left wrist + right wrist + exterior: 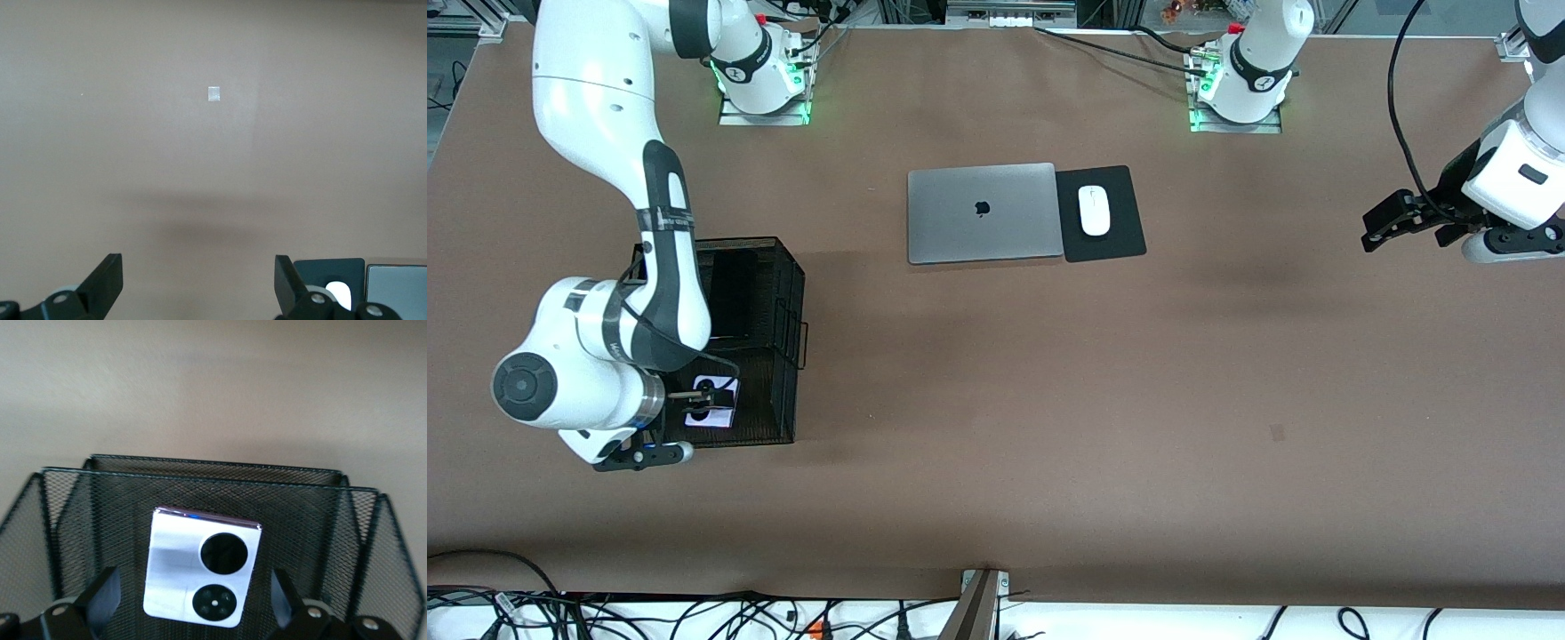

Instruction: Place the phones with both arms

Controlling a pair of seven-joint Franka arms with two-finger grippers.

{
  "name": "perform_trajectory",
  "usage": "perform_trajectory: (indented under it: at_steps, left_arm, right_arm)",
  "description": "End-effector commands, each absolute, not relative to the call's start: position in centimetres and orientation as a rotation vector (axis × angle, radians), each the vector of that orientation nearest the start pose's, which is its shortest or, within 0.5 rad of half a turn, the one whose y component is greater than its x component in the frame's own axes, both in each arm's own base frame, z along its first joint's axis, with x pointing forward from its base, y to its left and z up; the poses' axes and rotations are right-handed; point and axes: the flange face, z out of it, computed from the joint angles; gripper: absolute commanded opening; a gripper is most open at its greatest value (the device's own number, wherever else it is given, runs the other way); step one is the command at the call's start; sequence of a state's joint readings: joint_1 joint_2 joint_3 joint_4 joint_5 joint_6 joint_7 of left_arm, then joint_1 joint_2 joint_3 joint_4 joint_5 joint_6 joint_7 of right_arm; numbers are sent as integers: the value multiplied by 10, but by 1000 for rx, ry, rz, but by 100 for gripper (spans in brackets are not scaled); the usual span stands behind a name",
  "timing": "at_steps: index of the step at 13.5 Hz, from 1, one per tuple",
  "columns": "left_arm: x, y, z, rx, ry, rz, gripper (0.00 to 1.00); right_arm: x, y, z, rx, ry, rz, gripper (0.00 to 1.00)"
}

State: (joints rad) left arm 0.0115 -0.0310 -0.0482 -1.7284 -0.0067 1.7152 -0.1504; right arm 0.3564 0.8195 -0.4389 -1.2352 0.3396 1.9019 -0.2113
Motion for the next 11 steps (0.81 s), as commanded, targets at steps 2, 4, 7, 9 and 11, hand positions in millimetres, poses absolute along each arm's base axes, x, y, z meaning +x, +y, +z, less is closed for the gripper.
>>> perform_trajectory:
  at_steps: [2,4,7,9,11]
  left_arm:
    - [556,-22,585,-3153,-155,-17,100]
    - [554,-23,585,-3152,-155,-5,100]
    - [555,-21,585,-3152,-157,-5,100]
    - [554,-20,586,-3152,-162,-5,100]
    - [555,-20,585,-3152,-162,-5,100]
  right_arm:
    - [719,44,378,-3083,-166,183,100]
    - [705,41,420,-3104,-156,207,100]
    - [682,35,475,-3100,-148,231,100]
    - [666,28,506,-3113,-159,240,100]
    - [651,20,525,-3120,-156,244,100]
